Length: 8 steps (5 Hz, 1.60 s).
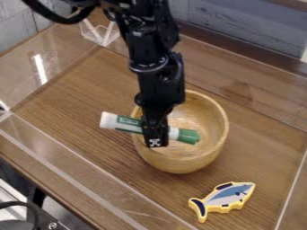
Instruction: Remove the green marker from inside the brown bowl and put it on the table
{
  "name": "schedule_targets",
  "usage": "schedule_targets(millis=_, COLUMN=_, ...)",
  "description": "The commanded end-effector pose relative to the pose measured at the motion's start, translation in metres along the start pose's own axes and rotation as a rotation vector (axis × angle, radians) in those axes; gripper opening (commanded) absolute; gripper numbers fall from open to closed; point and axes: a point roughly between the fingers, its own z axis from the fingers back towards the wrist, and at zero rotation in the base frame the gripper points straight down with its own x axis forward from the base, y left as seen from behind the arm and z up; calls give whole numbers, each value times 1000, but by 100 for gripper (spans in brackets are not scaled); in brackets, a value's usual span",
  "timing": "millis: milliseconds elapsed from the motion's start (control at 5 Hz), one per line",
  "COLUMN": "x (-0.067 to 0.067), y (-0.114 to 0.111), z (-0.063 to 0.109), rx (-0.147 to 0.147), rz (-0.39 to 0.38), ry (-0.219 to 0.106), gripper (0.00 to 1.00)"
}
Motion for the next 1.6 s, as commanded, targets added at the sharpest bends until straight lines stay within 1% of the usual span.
schedule_targets(millis=0, x=0, y=2, z=12, rx=31, rz=-13, ry=-39, gripper=0)
schedule_targets(millis=200, x=-4, y=1, z=14, rx=27, rz=-23, ry=-51, gripper=0)
schedule_targets(millis=800, x=-10, y=-3, z=16, rx=13, rz=-51, ry=-73, gripper=0)
schedule_targets(millis=1000, x=-6, y=-5, z=19, rx=3, rz=-46, ry=-76, gripper=100)
schedule_targets(millis=1200, x=-4, y=-2, z=19, rx=3, rz=-48, ry=-78, gripper=0)
schedule_targets(millis=1400, x=-3, y=1, z=17, rx=3, rz=-41, ry=-79, gripper=0)
